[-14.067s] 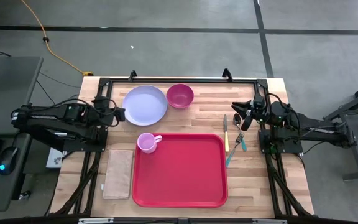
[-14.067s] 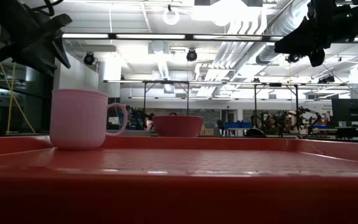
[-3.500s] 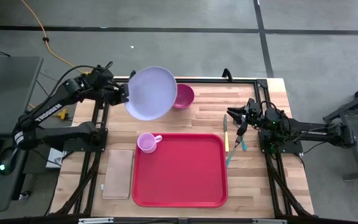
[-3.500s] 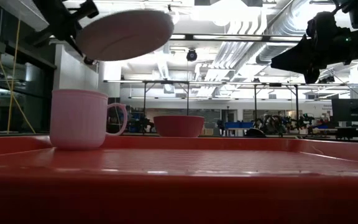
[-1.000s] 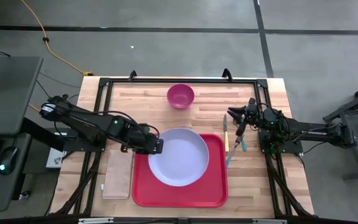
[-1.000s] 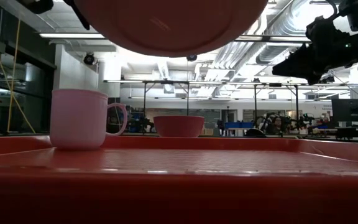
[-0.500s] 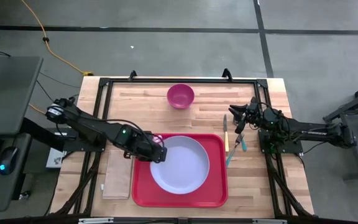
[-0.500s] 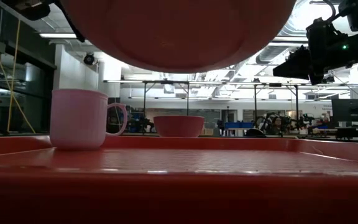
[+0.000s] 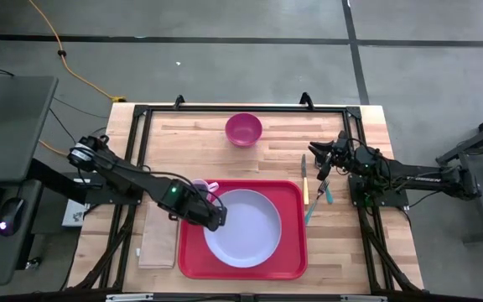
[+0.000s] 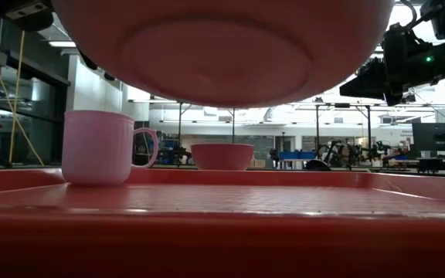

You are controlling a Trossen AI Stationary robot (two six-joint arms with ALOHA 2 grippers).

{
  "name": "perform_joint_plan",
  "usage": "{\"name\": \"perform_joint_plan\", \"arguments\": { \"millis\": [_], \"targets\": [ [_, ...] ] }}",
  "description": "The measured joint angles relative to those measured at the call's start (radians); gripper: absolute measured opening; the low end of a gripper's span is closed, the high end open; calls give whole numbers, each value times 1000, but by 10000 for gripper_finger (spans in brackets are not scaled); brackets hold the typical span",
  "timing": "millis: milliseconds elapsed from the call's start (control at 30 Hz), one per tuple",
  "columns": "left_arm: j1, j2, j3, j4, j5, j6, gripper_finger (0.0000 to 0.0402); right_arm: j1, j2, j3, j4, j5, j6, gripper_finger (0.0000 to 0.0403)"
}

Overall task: Set up tray
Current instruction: Put the purple plate on the red serving tray to the bottom right of the pink mug

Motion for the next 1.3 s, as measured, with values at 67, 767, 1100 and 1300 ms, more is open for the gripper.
{"name": "perform_joint_plan", "arguments": {
  "millis": [67,767,1100,1300],
  "targets": [
    [0,5,0,5,0,0,12,0,0,0,0,0,0,57],
    [-86,68,-2,-3,-49,-105,12,0,0,0,-2,-1,0,57],
    [-105,126,0,47,-58,-133,12,0,1,0,-9,-19,1,57],
    [-104,148,0,18,-44,-130,12,0,-7,0,-17,-18,1,57]
  ]
}}
